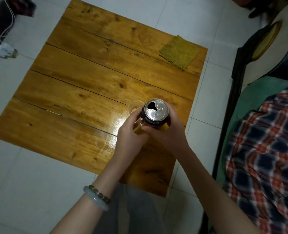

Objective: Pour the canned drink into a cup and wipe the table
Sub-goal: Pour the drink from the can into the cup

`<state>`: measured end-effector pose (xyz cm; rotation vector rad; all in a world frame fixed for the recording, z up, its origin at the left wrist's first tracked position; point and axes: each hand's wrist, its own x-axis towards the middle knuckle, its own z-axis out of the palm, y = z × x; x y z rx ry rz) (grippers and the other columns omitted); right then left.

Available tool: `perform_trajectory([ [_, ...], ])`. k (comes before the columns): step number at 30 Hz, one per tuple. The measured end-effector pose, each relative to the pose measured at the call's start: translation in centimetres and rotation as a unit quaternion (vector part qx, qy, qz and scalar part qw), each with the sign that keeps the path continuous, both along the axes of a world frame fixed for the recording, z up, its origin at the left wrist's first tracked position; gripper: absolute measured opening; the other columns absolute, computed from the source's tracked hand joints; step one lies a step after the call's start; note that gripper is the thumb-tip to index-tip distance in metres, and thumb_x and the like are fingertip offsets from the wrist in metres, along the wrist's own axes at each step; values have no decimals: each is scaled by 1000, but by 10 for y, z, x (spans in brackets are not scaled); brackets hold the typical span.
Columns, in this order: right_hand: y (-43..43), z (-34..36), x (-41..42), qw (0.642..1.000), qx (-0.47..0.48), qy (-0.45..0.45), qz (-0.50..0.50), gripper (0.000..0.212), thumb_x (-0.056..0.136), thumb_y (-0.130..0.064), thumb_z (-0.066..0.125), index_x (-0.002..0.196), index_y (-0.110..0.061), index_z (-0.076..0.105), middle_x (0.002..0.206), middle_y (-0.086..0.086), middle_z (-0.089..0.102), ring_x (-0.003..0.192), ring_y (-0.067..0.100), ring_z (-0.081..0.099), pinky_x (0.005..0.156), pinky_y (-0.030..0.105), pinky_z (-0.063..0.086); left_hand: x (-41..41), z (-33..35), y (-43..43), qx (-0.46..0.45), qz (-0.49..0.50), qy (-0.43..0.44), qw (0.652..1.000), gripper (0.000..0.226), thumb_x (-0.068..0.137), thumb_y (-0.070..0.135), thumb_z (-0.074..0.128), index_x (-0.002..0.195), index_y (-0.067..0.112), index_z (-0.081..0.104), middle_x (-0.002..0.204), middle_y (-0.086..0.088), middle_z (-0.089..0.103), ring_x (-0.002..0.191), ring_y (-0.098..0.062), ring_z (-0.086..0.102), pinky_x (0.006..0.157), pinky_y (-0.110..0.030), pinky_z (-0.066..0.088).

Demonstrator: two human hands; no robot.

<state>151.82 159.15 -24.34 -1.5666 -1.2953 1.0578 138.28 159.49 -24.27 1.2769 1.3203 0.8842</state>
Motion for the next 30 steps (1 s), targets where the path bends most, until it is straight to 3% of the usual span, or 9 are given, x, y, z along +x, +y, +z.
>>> perform_trajectory([
  [4, -8, -9, 12, 1000, -6, -23, -4, 70, 62, -24, 85, 121, -31, 48, 117, -20, 57, 113, 0, 54, 91, 18, 46, 10, -18, -11, -19, -28, -12, 999, 59, 80, -1, 65, 131, 27, 50, 115, 30, 58, 112, 3, 56, 90, -17, 48],
  [9, -13, -26, 16, 999, -15, -41, 3, 70, 61, -31, 83, 122, -22, 50, 116, -15, 58, 110, 1, 56, 89, 19, 48, 15, -43, -17, -56, -37, -49, 997, 62, 79, -15, 55, 136, 6, 44, 126, -2, 60, 119, -7, 54, 98, -21, 45],
  [12, -8, -33, 16, 998, -29, -60, 17, 69, 62, -39, 81, 121, -21, 51, 113, -15, 59, 107, -2, 56, 87, 18, 48, 14, -58, -16, -89, -29, -108, 990, 59, 82, -22, 46, 137, 0, 41, 128, -12, 57, 121, -15, 52, 97, -17, 43],
  [16, 3, -37, 20, 991, -69, -101, 48, 63, 63, -31, 84, 111, -43, 45, 105, -30, 53, 100, -17, 50, 83, 9, 43, 11, -76, -15, -180, -13, -267, 947, 71, 68, -20, 46, 134, 7, 46, 133, -11, 55, 126, -21, 50, 94, -26, 46],
  [19, 11, -40, 23, 985, -95, -125, 68, 62, 64, -30, 84, 108, -47, 44, 103, -27, 54, 100, -10, 52, 87, 18, 46, 12, -85, -14, -244, 10, -355, 902, 75, 61, -18, 41, 128, 14, 50, 123, -1, 63, 120, -15, 54, 90, -24, 47],
  [23, 20, -44, 23, 975, -104, -167, 102, 61, 64, -33, 83, 115, -34, 49, 110, -14, 56, 105, 6, 54, 90, 33, 50, 11, -91, -10, -264, 26, -379, 886, 71, 61, -17, 40, 122, 16, 55, 116, 4, 67, 114, -11, 57, 89, -23, 48],
  [26, 26, -46, 24, 965, -111, -203, 121, 64, 65, -37, 83, 119, -25, 51, 112, -9, 57, 103, 7, 52, 87, 28, 47, 10, -93, -5, -289, 45, -375, 879, 71, 60, -16, 39, 124, 12, 53, 120, -3, 63, 115, -14, 57, 93, -25, 49],
  [30, 31, -48, 24, 955, -118, -236, 133, 65, 66, -39, 81, 121, -22, 51, 107, -9, 54, 96, 4, 47, 75, 14, 36, 9, -95, 0, -307, 53, -351, 883, 65, 74, -27, 28, 118, 13, 53, 115, -4, 61, 102, -11, 60, 83, -20, 50],
])
